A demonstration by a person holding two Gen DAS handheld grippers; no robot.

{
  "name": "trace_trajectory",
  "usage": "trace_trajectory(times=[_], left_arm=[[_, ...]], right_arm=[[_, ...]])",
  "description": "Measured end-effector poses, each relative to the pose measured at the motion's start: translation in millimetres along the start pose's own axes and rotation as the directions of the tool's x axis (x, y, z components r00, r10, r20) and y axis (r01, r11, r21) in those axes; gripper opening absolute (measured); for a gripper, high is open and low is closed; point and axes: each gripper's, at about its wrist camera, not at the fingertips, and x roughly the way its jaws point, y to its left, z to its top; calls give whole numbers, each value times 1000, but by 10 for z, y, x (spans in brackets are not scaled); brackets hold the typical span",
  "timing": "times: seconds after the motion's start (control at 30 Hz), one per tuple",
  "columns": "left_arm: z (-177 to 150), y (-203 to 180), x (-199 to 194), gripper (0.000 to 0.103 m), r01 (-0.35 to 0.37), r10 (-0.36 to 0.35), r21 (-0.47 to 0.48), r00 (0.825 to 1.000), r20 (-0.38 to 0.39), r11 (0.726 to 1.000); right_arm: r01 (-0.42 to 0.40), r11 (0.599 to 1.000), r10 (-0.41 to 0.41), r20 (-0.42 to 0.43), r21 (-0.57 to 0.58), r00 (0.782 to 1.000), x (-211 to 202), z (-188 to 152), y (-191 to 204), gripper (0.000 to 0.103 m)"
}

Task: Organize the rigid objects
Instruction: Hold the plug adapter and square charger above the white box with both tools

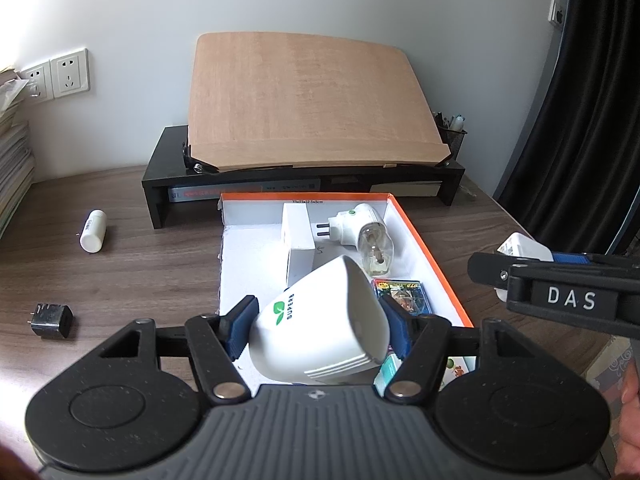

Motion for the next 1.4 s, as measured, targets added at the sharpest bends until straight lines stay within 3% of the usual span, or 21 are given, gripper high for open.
trace_trajectory(times=[1.4], left_arm=[[127, 93, 198, 66, -16, 16, -6, 1000, -10, 1000]], right_arm=[[-23, 999, 23, -12, -28, 1000, 271, 211, 72, 72]])
